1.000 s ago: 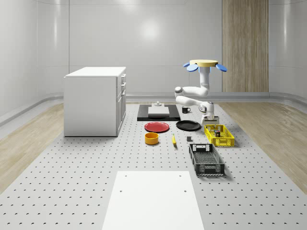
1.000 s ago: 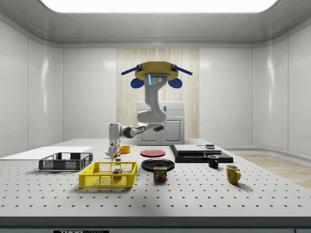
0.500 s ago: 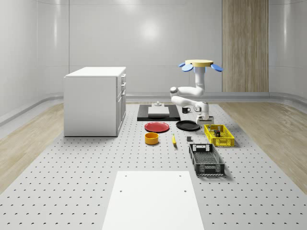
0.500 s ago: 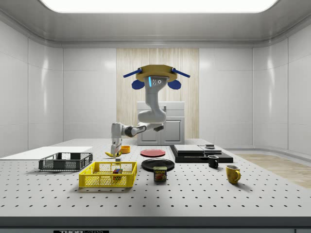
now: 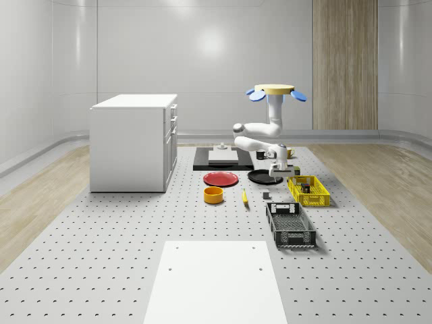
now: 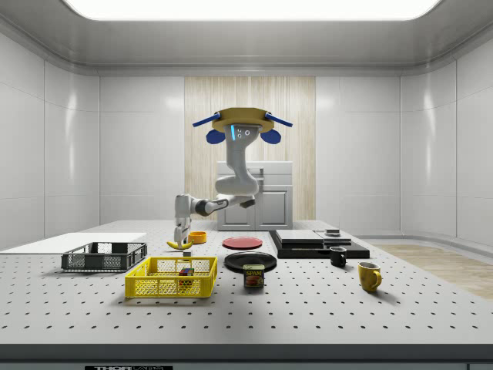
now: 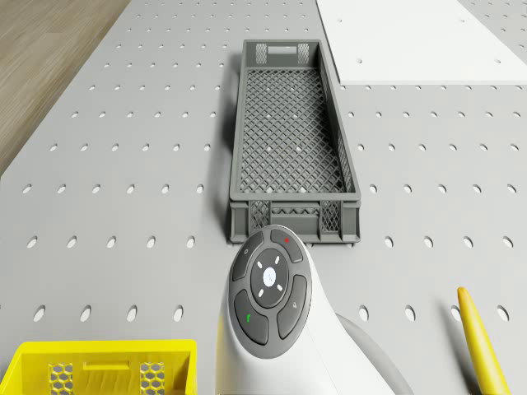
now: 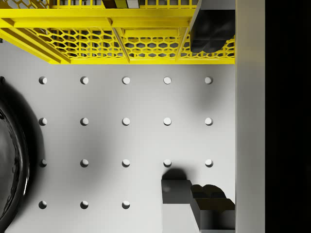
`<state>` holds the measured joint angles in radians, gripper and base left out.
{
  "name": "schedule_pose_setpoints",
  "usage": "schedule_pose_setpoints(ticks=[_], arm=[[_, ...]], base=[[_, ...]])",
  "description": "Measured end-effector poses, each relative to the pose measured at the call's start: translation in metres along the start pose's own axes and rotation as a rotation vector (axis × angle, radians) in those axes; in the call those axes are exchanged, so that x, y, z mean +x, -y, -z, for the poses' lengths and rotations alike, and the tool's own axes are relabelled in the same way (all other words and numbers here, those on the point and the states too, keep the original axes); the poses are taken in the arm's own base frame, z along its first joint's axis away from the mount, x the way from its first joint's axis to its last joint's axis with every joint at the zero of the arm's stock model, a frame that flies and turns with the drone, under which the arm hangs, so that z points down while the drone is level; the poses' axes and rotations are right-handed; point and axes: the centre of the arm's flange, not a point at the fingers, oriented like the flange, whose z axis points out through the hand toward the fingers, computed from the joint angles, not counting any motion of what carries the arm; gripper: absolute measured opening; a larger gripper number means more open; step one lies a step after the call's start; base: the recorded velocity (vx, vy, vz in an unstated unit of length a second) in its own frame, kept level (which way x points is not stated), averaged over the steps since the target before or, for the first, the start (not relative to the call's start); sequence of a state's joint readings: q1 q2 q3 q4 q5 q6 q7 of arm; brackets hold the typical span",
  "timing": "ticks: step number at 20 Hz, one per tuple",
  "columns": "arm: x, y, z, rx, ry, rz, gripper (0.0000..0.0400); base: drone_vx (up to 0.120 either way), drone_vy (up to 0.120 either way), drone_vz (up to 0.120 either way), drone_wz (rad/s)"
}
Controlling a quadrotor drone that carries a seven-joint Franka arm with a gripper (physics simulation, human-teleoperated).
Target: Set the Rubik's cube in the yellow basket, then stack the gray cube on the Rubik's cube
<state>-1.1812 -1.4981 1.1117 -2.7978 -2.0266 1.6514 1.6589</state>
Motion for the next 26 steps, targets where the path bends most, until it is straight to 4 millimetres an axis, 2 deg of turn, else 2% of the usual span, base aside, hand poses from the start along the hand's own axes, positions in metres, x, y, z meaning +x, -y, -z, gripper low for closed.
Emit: schedule_pose_setpoints(ticks=[10,21,26], arm=[[0.0,0.0,0.0,0.0,0.0,0.0,0.04],[0.0,0.0,0.0,0.0,0.0,0.0,0.04],[0.0,0.0,-0.0018,0.0,0.0,0.0,0.04]], base=[[0.0,-0.12,-0.108,0.0],[0.0,-0.113,0.0,0.0],[0.0,0.0,0.0,0.0]])
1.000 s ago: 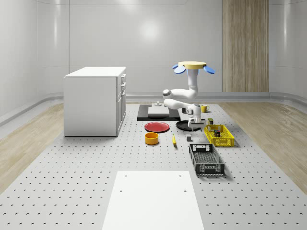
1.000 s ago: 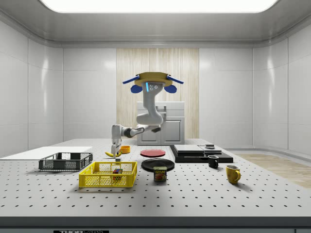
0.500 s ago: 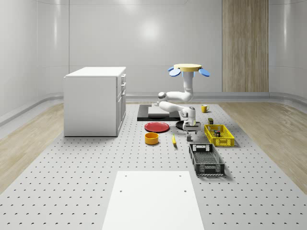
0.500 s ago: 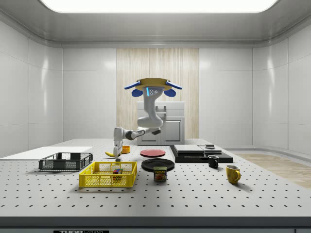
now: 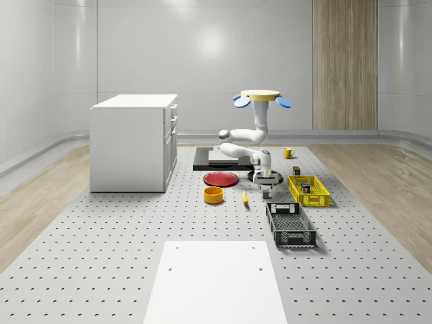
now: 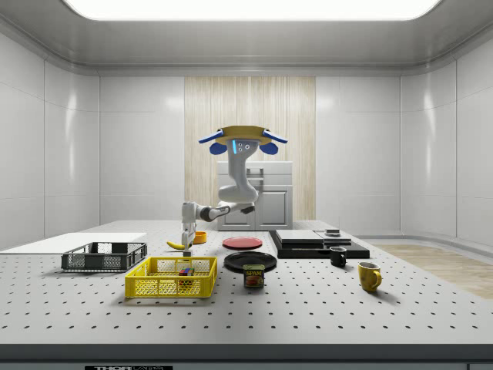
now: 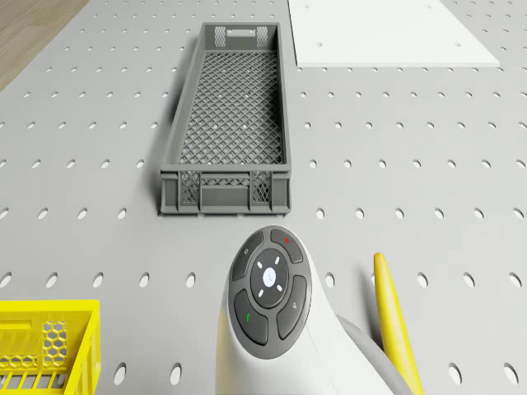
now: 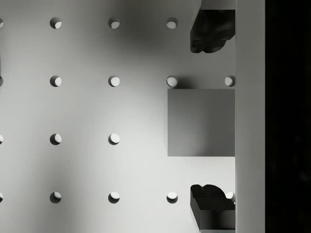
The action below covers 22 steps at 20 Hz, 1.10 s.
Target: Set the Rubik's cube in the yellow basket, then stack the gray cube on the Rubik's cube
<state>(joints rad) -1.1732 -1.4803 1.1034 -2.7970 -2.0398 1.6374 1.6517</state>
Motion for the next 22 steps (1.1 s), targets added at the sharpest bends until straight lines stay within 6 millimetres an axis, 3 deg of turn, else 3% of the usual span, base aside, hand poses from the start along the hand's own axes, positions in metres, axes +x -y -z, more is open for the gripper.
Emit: schedule_pose_setpoints(ticks=[8,21,22], arm=[[0.0,0.0,-0.022,0.0,0.0,0.0,0.04],[0.008,0.002,-0.038,0.0,0.0,0.0,0.04],[0.009,0.002,-0.039,0.0,0.0,0.0,0.0367]], base=[[0.0,0.0,0.0,0.0],[0.0,0.0,0.0,0.0],[0.0,0.0,0.0,0.0]])
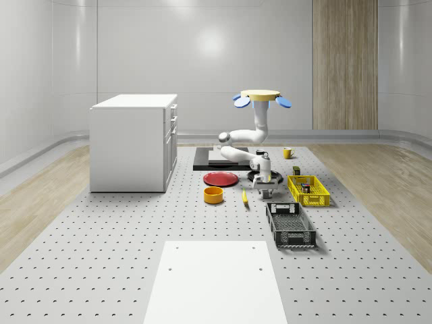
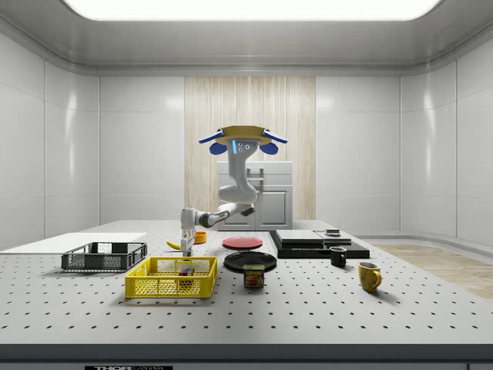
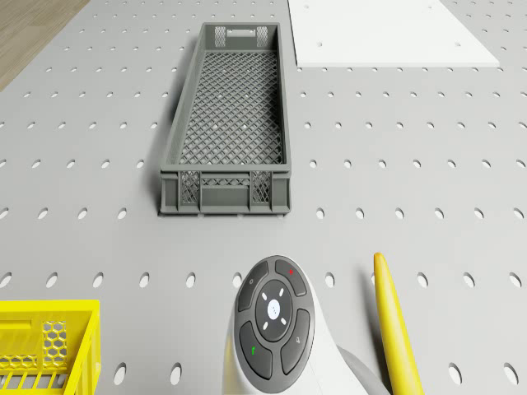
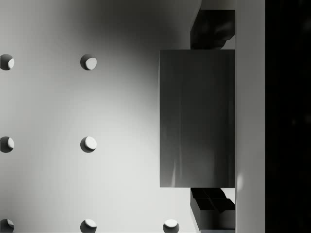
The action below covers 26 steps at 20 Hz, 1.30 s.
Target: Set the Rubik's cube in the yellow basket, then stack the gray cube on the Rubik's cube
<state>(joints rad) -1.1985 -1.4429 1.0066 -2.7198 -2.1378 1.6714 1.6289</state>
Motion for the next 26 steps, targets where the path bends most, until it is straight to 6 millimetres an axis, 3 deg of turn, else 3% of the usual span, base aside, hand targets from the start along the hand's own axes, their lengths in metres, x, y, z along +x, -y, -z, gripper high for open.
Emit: schedule_pose_setpoints(ticks=[3,7,14,17,26], arm=[[0.001,0.0,-0.001,0.0,0.0,0.0,0.0305],[0.001,-0.001,-0.001,0.0,0.0,0.0,0.027],[0.001,-0.001,0.013,0.0,0.0,0.0,0.0254],[0.001,-0.001,0.024,0.0,0.0,0.0,0.0252],[0.001,-0.001,0.036,0.0,0.0,0.0,0.0251]], base=[[0.0,0.0,0.0,0.0],[0.0,0.0,0.0,0.0],[0.0,0.0,0.006,0.0],[0.0,0.0,0.12,0.0],[-0.116,0.116,0.107,0.0]])
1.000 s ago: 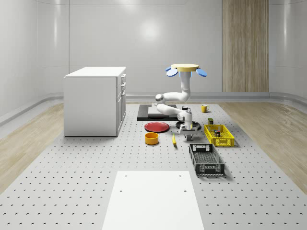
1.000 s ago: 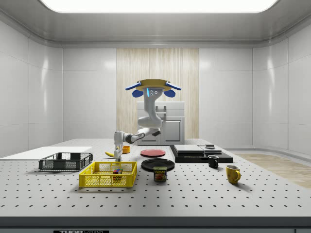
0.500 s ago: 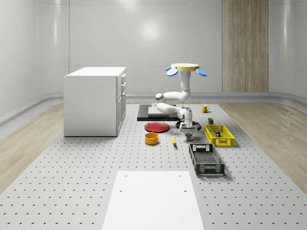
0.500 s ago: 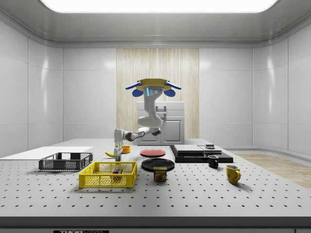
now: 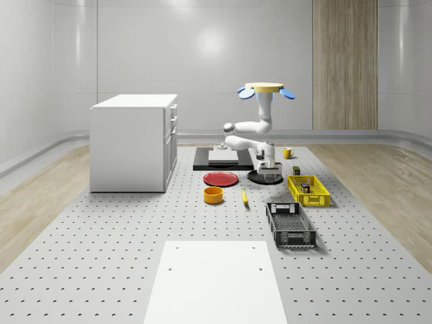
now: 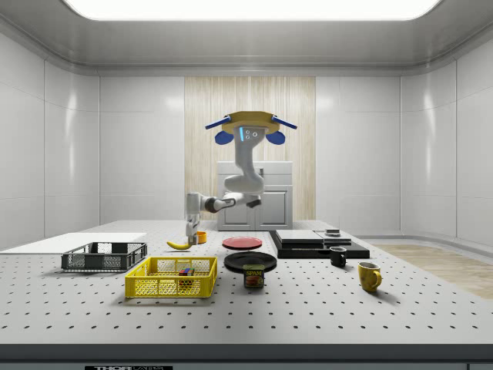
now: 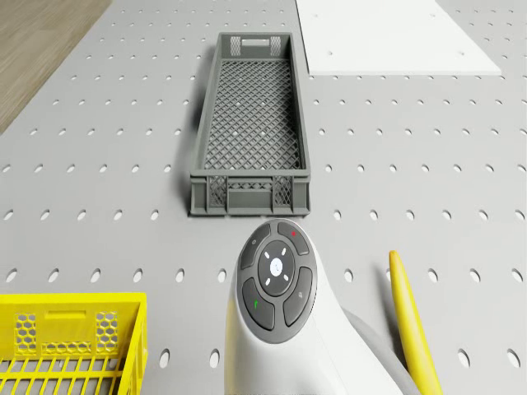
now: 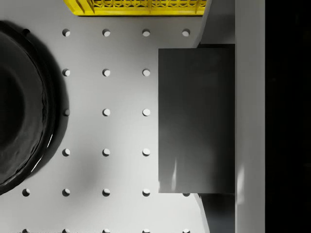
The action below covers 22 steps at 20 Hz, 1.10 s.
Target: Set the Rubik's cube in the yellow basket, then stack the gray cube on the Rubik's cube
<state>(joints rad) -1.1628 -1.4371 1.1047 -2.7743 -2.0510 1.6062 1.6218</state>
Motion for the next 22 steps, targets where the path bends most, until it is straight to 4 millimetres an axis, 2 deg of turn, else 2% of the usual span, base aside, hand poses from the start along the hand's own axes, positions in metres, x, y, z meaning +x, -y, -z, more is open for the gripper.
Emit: schedule_pose_setpoints(ticks=[6,22], arm=[[0.0,0.0,0.0015,0.0,0.0,0.0,0.0251],[0.0,0.0,0.002,0.0,0.0,0.0,0.0251]], base=[[-0.107,0.12,0.0,0.0],[0.0,0.12,0.0,0.0]])
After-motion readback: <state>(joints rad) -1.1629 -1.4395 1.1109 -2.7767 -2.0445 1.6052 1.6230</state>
